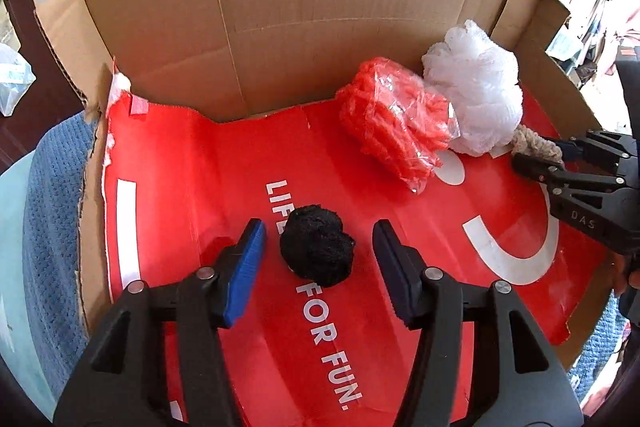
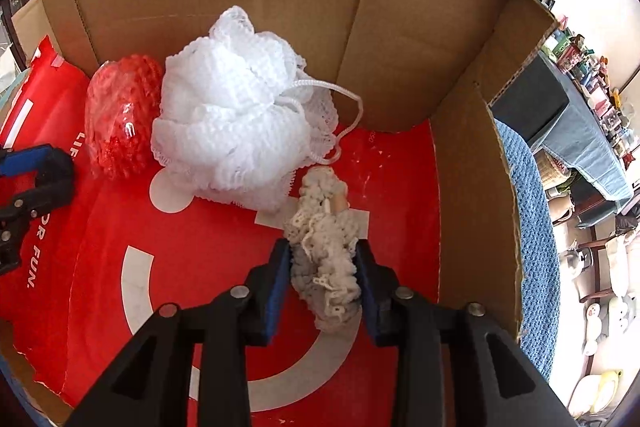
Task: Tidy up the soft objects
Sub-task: 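Open both tools to drop the scrunchie and yarn ball on the red paper, then withdraw both tools from the box toward the remaining items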
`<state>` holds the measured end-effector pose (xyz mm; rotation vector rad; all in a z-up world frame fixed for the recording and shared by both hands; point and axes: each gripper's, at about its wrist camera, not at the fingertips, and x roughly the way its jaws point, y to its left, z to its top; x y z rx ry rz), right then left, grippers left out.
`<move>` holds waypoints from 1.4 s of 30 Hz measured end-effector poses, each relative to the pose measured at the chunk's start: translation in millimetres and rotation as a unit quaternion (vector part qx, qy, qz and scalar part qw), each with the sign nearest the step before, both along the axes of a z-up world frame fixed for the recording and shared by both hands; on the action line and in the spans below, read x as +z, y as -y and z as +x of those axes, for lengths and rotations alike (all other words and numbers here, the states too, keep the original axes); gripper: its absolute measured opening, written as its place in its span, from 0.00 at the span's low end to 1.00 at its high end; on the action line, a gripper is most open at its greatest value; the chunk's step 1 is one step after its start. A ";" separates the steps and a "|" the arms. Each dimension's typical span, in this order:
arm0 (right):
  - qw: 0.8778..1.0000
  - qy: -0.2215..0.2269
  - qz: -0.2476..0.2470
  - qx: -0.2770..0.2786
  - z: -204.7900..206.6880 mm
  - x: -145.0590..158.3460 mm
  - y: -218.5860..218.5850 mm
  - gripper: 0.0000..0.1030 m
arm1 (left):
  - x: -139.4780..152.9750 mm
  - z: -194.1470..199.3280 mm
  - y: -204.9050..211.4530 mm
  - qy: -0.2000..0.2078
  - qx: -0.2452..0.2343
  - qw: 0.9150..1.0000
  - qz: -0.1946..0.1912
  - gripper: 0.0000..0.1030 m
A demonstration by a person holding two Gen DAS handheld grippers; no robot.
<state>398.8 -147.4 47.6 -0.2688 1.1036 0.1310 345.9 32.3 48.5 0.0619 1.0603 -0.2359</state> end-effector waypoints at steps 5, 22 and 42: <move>1.000 0.007 -0.004 0.008 -4.8 5.0 -6.3 0.44 | 4.6 -2.4 2.6 0.003 0.000 1.000 -0.005 0.54; 0.997 0.070 0.012 0.010 -42.7 51.2 -7.7 0.63 | 42.7 -48.4 3.0 0.059 0.001 0.997 -0.051 0.73; 0.957 0.276 0.079 0.033 -230.5 139.2 6.3 0.95 | 111.0 -208.1 -4.5 0.259 0.030 0.961 -0.097 0.88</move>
